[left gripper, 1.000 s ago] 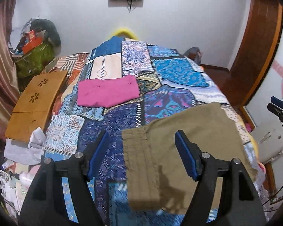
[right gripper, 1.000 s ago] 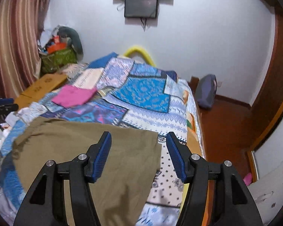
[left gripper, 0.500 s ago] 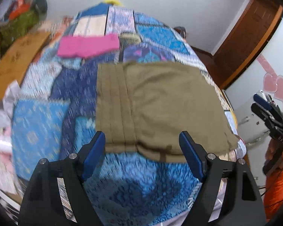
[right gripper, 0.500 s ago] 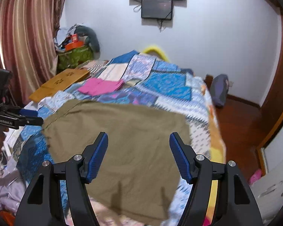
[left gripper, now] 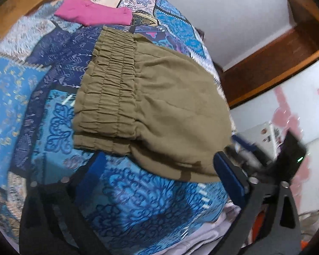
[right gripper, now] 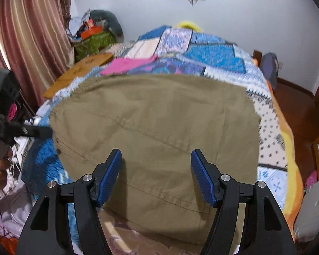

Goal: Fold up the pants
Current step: 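Grasp the waistband with the left tool and fold it over the pants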

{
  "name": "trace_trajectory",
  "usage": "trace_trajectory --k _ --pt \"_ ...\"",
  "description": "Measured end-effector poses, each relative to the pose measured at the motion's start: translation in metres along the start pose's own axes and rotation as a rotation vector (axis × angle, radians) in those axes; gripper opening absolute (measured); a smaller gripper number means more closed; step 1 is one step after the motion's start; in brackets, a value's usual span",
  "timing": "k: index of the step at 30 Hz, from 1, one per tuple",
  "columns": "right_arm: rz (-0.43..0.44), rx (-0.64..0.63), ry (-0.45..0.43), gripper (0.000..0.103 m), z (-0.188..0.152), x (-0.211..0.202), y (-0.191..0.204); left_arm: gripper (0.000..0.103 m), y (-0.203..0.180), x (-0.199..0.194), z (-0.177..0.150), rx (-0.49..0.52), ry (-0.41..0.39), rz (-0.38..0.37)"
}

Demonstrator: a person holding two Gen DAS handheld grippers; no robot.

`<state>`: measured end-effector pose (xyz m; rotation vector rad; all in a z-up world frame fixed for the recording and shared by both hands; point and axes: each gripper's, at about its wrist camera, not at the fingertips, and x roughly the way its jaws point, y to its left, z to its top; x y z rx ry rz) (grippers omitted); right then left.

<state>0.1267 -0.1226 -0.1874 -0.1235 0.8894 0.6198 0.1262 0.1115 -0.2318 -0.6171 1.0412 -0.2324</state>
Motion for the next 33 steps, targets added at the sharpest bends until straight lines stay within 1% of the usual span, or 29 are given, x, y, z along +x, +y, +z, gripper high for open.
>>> trace_trajectory --k 1,5,9,10,11,12,13,14,16,17,18,20,21,23,26,28,30,33 --pt "0.008 0.002 0.016 0.064 -0.004 0.004 0.000 0.102 0.002 0.002 0.001 -0.008 -0.005 -0.004" --pt "0.022 0.006 0.007 0.064 -0.010 0.003 -0.002 0.102 0.003 0.010 0.010 -0.030 -0.027 0.000" --pt "0.026 -0.002 0.006 0.064 -0.012 0.003 -0.001 0.102 0.008 0.016 0.027 -0.107 -0.069 0.001" --pt "0.028 -0.003 0.004 0.064 -0.012 0.003 -0.001 0.100 0.009 0.016 0.031 -0.118 -0.078 0.008" --pt "0.030 -0.001 0.003 0.064 -0.013 0.003 -0.001 0.091 0.009 0.017 0.035 -0.129 -0.094 0.037" --pt "0.030 0.002 0.003 0.064 -0.013 0.003 -0.002 0.077 0.008 0.017 0.039 -0.128 -0.105 0.082" --pt "0.029 0.006 0.002 0.064 -0.013 0.003 -0.002 0.058 0.007 0.017 0.041 -0.126 -0.111 0.121" --pt "0.027 0.010 0.002 0.064 -0.012 0.004 -0.004 0.051 0.007 0.017 0.043 -0.134 -0.119 0.157" --pt "0.029 0.023 0.003 0.064 -0.012 0.003 -0.007 0.042 0.011 0.014 0.046 -0.161 -0.130 0.144" --pt "0.028 0.028 0.004 0.065 -0.012 0.003 -0.008 0.040 0.012 0.011 0.046 -0.163 -0.140 0.140" --pt "0.026 0.031 0.005 0.065 -0.012 0.002 -0.008 0.037 0.010 0.008 0.046 -0.142 -0.148 0.151" --pt "0.023 0.036 0.007 0.065 -0.011 0.002 -0.009 0.035 0.003 0.000 0.044 -0.081 -0.181 0.213" --pt "0.024 0.037 0.009 0.065 -0.011 0.001 -0.008 0.035 -0.004 -0.005 0.042 -0.025 -0.206 0.278" --pt "0.024 0.028 0.010 0.064 -0.010 0.001 -0.006 0.035 -0.012 -0.012 0.037 0.048 -0.241 0.361" --pt "0.015 0.006 0.006 0.065 -0.008 -0.001 -0.002 0.035 -0.015 -0.026 0.036 0.118 -0.290 0.485" --pt "0.008 0.002 0.012 0.065 -0.008 -0.001 -0.002 0.034 -0.014 -0.036 0.036 0.162 -0.332 0.594" --pt "0.014 0.014 0.014 0.065 -0.008 -0.001 -0.005 0.034 -0.015 -0.045 0.038 0.188 -0.362 0.656" --pt "0.015 0.035 -0.004 0.065 -0.008 -0.009 -0.010 0.034 -0.021 -0.058 0.038 0.227 -0.391 0.683"
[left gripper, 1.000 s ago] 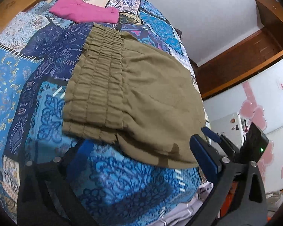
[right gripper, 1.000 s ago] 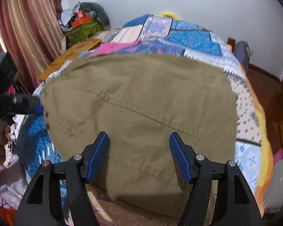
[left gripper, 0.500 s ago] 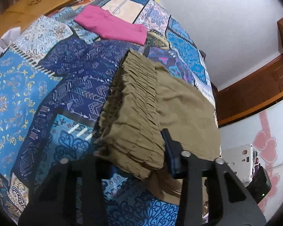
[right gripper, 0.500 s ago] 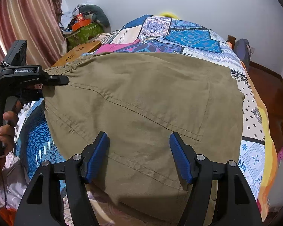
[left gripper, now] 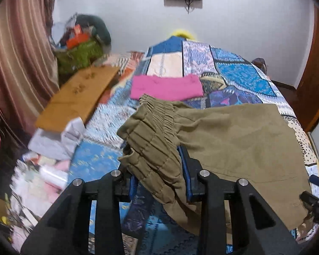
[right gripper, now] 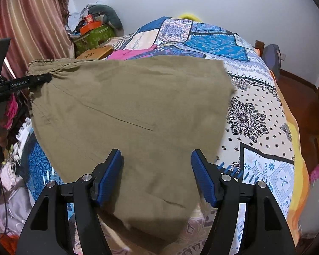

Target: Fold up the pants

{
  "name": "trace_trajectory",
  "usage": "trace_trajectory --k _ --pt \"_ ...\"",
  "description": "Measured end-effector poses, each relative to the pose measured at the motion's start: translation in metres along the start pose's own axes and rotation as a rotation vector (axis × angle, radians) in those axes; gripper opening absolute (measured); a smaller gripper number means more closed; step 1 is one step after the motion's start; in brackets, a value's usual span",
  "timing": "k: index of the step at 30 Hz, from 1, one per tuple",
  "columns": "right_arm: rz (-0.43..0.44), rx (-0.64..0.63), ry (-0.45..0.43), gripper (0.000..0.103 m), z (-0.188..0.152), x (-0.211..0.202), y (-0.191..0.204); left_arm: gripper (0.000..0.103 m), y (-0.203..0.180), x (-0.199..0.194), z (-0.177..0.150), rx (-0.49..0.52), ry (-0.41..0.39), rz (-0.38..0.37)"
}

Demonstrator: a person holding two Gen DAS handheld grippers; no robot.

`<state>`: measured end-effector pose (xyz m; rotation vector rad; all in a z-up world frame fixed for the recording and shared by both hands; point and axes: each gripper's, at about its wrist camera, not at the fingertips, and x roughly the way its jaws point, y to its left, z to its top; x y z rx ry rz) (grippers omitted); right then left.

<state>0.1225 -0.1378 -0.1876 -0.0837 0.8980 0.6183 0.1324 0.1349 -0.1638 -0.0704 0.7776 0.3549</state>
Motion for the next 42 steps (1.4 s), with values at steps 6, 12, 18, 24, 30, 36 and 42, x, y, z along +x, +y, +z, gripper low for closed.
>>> trace_trajectory --k 6,12,18,24,30,36,42 --pt "-0.043 0.001 -0.022 0.065 -0.001 -0.012 -0.012 0.034 -0.040 -0.031 0.020 0.134 -0.122 -0.012" --pt "-0.055 0.032 0.019 0.065 -0.013 -0.007 -0.030 0.031 -0.091 -0.057 0.034 0.218 -0.172 -0.162" --pt "-0.025 0.079 0.009 0.065 -0.019 -0.006 -0.040 0.028 -0.132 -0.059 0.046 0.241 -0.132 -0.323" --pt "-0.011 0.087 0.004 0.065 -0.021 -0.005 -0.041 0.028 -0.168 -0.052 0.042 0.256 -0.100 -0.411" --pt "-0.002 0.096 0.001 0.065 -0.022 -0.004 -0.043 0.028 -0.203 -0.045 0.026 0.311 -0.041 -0.473" --pt "0.005 0.105 -0.002 0.065 -0.024 -0.002 -0.044 0.028 -0.233 -0.033 0.006 0.395 0.019 -0.505" --pt "0.009 0.108 -0.003 0.065 -0.024 -0.002 -0.045 0.028 -0.253 -0.007 -0.016 0.449 0.140 -0.532"
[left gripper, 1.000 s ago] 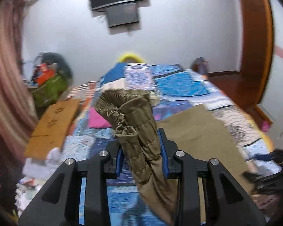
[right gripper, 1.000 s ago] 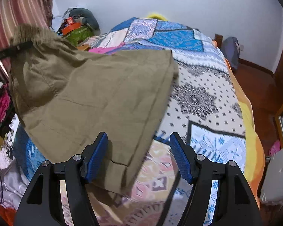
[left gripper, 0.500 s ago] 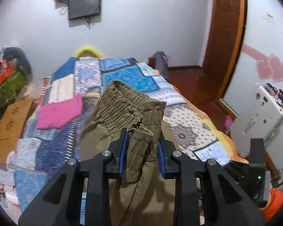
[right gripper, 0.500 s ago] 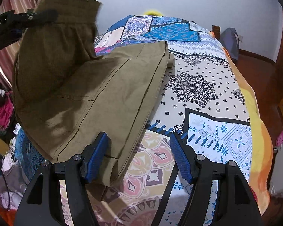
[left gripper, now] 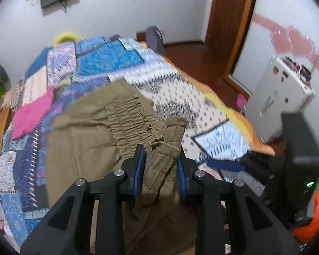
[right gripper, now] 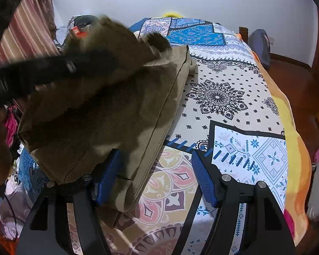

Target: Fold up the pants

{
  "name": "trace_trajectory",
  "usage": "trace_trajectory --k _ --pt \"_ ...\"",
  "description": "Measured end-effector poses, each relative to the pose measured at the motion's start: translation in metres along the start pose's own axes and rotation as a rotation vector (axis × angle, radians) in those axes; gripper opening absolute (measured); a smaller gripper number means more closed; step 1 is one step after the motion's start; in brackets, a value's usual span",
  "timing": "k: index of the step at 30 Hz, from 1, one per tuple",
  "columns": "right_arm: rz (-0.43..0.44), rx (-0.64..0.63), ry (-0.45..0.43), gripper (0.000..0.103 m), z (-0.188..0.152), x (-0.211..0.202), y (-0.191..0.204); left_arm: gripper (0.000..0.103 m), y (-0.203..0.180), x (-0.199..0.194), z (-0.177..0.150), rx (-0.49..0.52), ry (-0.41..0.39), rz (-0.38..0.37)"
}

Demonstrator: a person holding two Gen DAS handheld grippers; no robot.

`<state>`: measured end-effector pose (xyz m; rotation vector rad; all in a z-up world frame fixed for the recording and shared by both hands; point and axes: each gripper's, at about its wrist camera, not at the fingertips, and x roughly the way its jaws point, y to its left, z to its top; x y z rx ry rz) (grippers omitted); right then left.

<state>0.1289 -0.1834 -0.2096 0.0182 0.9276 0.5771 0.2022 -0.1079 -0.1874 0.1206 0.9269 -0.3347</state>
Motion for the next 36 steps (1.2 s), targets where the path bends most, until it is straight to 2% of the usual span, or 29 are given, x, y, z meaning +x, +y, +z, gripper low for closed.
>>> trace_trajectory --k 5,6,7,8,9,10,14,17,19,23,27,30,33,36 --pt "-0.012 -0.001 0.002 0.065 0.000 -0.001 -0.001 0.030 -0.004 0.009 -0.006 0.009 0.033 -0.003" --pt "-0.018 -0.001 0.000 0.065 0.000 -0.002 -0.001 0.036 -0.005 0.006 -0.005 0.012 0.034 -0.004" --pt "-0.025 -0.001 -0.002 0.065 0.000 -0.004 -0.001 0.046 -0.006 0.001 -0.004 0.016 0.035 -0.018" --pt "-0.032 0.000 -0.007 0.065 0.000 -0.006 -0.002 0.050 -0.007 -0.004 -0.004 0.017 0.033 -0.041" --pt "-0.039 0.000 -0.011 0.065 0.000 -0.008 -0.003 0.056 -0.009 -0.013 -0.004 0.020 0.017 -0.069" --pt "-0.041 0.002 -0.013 0.065 0.000 -0.010 -0.004 0.058 -0.011 -0.020 -0.005 0.031 -0.005 -0.070" --pt "-0.050 0.008 -0.046 0.065 0.003 -0.023 -0.005 0.062 -0.011 -0.054 -0.008 0.074 -0.109 -0.020" --pt "-0.050 0.006 -0.083 0.065 0.009 -0.035 -0.003 0.067 0.009 -0.063 -0.010 0.039 -0.121 0.006" --pt "-0.048 -0.003 -0.110 0.065 0.014 -0.043 0.001 0.067 0.029 -0.060 -0.014 0.006 -0.102 0.052" --pt "-0.039 -0.027 -0.153 0.066 0.024 -0.051 0.011 0.067 0.072 -0.042 -0.031 -0.080 -0.015 0.092" --pt "-0.019 -0.043 -0.168 0.066 0.033 -0.043 0.023 0.070 0.093 -0.022 -0.059 -0.079 0.075 0.104" --pt "0.005 -0.040 -0.162 0.066 0.036 -0.031 0.029 0.081 0.098 -0.027 -0.075 -0.058 0.052 0.132" --pt "0.037 -0.030 -0.131 0.066 0.035 -0.014 0.034 0.081 0.109 -0.036 -0.083 -0.068 0.053 0.112" --pt "-0.008 -0.051 -0.088 0.069 0.031 0.002 0.035 0.081 0.120 -0.044 -0.088 -0.076 0.059 0.125"
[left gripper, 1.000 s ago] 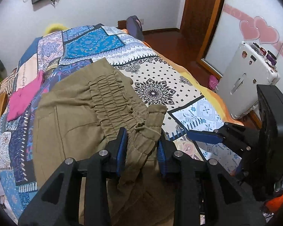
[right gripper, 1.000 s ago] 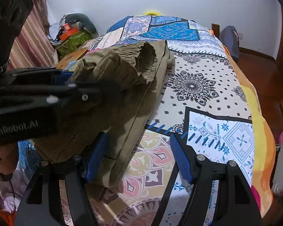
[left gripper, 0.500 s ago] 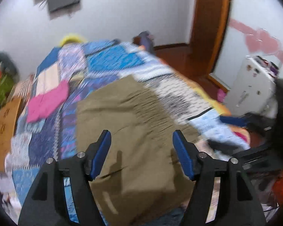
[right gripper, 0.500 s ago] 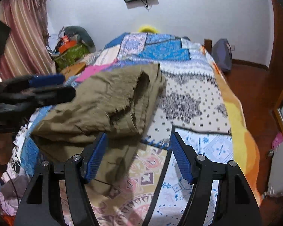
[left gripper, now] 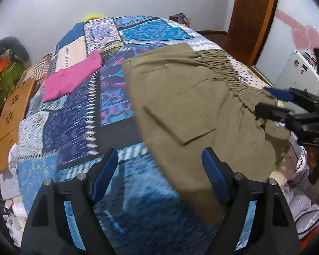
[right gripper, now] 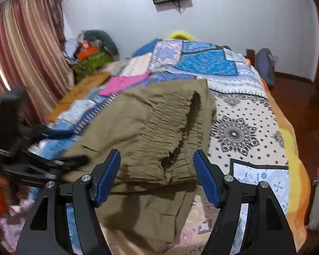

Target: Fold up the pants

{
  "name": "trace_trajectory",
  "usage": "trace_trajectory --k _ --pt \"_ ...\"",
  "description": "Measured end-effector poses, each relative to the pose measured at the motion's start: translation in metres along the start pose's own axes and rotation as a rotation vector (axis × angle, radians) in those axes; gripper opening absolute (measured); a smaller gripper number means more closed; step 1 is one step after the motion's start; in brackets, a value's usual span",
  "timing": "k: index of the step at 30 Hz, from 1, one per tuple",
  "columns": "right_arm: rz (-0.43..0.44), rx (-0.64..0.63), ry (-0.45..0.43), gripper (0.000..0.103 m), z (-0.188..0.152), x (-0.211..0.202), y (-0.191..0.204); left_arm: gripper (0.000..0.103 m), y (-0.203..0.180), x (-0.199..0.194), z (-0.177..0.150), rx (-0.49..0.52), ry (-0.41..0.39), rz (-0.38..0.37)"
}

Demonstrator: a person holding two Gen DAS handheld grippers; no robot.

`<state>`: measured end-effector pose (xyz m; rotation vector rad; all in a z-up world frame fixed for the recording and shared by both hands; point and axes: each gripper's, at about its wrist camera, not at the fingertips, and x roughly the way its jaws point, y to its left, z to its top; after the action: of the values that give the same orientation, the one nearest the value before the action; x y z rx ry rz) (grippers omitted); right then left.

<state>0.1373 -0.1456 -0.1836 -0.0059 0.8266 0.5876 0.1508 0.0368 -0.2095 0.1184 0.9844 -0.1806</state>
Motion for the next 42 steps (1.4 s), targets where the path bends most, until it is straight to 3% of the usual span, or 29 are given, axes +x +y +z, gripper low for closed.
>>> trace_trajectory --k 7,10,17,27,29,31,34,42 --pt "0.032 0.052 0.018 0.068 -0.010 0.001 -0.017 0.081 0.039 -0.006 0.018 -0.057 -0.026 0.122" --pt "0.029 0.046 0.017 0.068 -0.010 0.001 -0.015 0.081 0.054 0.008 0.041 -0.101 -0.030 0.120" --pt "0.048 0.065 0.012 0.068 -0.013 0.001 -0.017 0.080 0.069 0.060 0.101 -0.170 -0.002 0.010" --pt "0.085 0.081 0.012 0.068 -0.013 0.005 -0.023 0.056 0.079 0.151 0.147 -0.239 0.159 -0.187" --pt "0.090 0.081 0.011 0.068 -0.012 0.005 -0.024 0.049 0.075 0.154 0.151 -0.212 0.144 -0.166" --pt "0.094 0.075 0.010 0.068 -0.011 0.006 -0.024 0.031 0.070 0.157 0.153 -0.192 0.137 -0.118" --pt "0.093 0.058 0.014 0.069 -0.008 0.010 -0.026 0.015 0.068 0.154 0.152 -0.154 0.116 -0.067" --pt "-0.001 0.054 0.012 0.069 0.004 0.011 -0.042 0.012 0.091 0.116 0.111 -0.153 0.090 0.036"
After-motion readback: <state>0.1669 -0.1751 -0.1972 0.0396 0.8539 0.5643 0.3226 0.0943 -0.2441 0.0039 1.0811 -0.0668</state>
